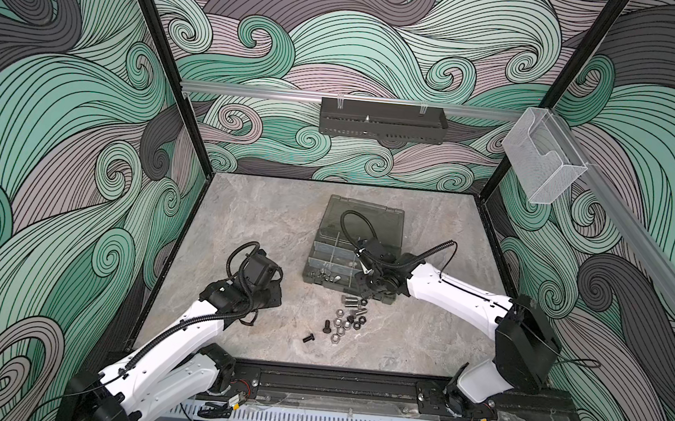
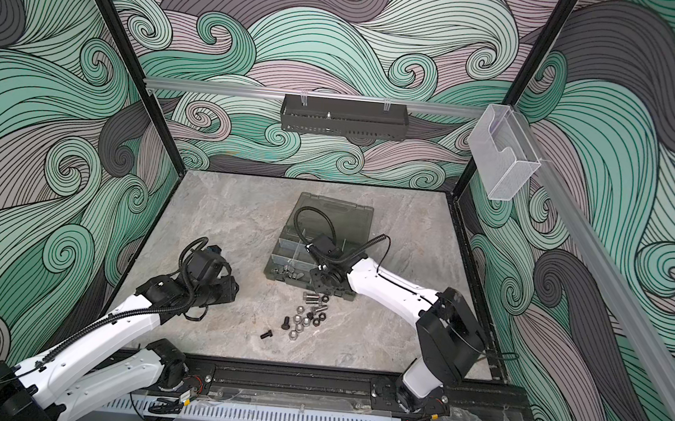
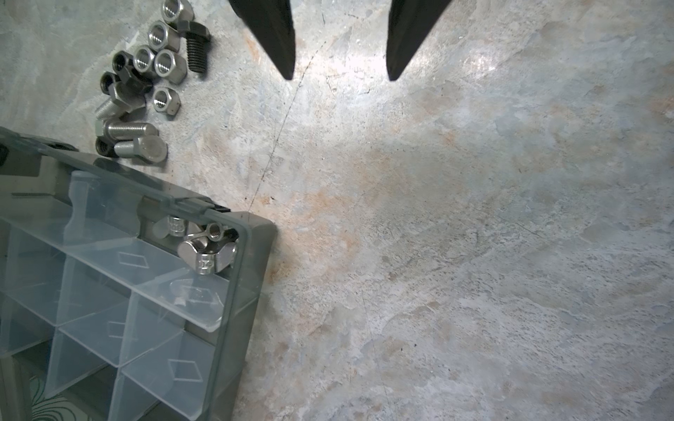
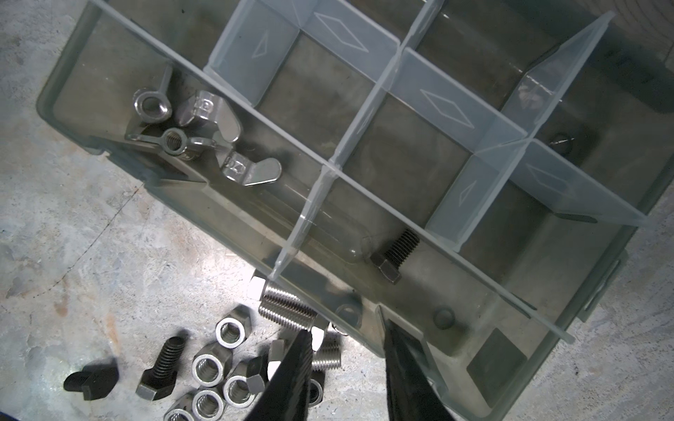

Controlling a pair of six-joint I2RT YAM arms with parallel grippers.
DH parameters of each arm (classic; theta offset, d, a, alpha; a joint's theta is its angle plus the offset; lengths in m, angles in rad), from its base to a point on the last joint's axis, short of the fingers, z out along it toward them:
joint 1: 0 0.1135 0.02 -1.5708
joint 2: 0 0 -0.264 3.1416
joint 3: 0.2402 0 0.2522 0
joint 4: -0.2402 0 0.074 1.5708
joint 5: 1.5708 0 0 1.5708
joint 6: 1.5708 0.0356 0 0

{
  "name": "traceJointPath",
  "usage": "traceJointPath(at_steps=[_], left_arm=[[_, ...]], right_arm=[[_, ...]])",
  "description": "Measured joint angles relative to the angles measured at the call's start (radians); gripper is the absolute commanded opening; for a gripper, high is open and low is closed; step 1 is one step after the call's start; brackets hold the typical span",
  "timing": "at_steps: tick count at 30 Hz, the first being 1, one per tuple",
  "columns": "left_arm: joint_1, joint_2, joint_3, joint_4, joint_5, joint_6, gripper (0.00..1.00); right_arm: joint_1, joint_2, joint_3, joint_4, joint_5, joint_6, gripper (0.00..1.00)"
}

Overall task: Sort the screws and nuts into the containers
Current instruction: 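Return the right gripper to the pile and close on another black bolt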

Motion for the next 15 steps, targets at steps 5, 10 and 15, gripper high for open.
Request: traceJointPath(at_steps=[5,10,15], left_arm=[[0.0,0.0,0.0,0.0,-0.003,-0.002,0.44],[0.002,0.0,0.0,0.0,-0.005,-0.002,0.45],[0.008,0.0,0.0,0.0,-0.007,-0.002,0.45]], right_arm=[[0.055,-0.002,0.0,0.0,-0.009,0.005,0.35],[0.144,-0.024,-0.003,0.003,-0.028,0.008,0.35],[0.214,-0.049,-0.045,0.023,-0.05,0.015,0.35]])
